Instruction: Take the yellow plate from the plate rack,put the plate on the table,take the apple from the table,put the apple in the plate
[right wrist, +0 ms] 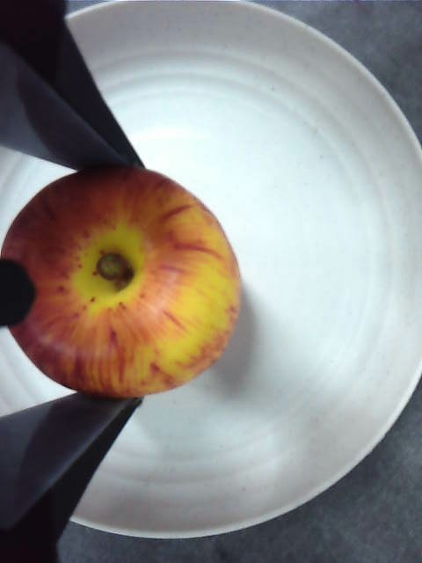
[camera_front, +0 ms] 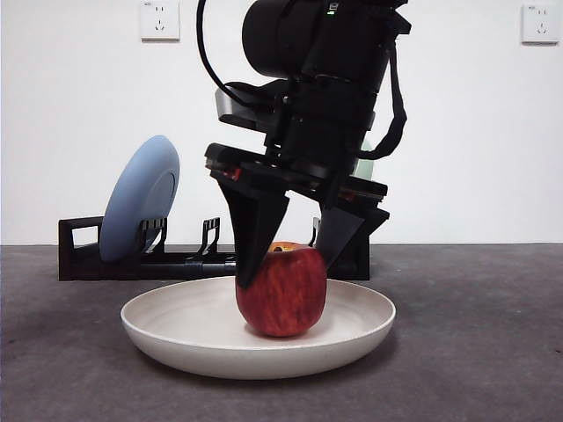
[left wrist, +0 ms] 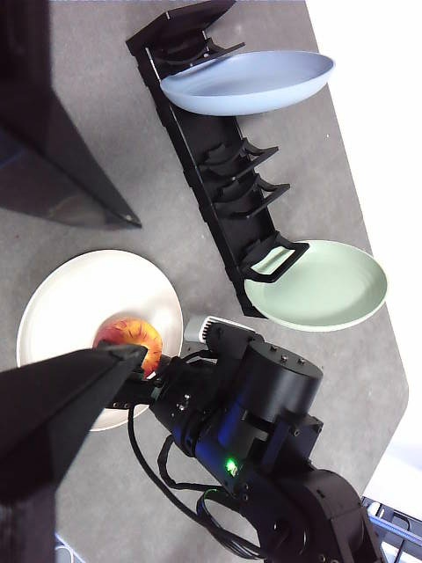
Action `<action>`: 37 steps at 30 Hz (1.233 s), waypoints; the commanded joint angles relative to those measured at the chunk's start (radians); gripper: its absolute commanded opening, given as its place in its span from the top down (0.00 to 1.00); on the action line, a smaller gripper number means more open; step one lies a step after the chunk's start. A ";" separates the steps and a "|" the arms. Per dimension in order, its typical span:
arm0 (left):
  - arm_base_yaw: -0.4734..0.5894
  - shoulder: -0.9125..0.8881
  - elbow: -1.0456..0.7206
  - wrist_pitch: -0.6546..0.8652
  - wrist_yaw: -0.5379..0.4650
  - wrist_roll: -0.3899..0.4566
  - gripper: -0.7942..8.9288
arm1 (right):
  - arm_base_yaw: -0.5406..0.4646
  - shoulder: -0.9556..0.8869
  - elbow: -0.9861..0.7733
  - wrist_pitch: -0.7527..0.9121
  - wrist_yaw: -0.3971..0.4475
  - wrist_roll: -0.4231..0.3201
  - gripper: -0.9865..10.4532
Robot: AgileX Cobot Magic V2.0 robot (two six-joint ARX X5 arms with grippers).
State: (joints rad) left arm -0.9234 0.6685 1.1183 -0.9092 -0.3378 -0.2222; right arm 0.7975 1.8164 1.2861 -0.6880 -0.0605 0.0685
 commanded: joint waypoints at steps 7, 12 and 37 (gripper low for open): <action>0.002 -0.001 -0.004 0.001 -0.003 -0.002 0.69 | 0.009 0.014 -0.014 0.003 -0.002 0.037 0.41; 0.002 -0.001 -0.004 -0.018 -0.003 -0.002 0.69 | 0.011 0.003 -0.007 -0.002 -0.004 0.037 0.41; 0.002 -0.001 -0.004 -0.021 0.004 0.047 0.69 | 0.010 -0.477 0.169 -0.676 -0.056 0.037 0.49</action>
State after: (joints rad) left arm -0.9234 0.6685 1.1183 -0.9329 -0.3355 -0.1917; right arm 0.8047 1.3487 1.4536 -1.3529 -0.1127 0.0982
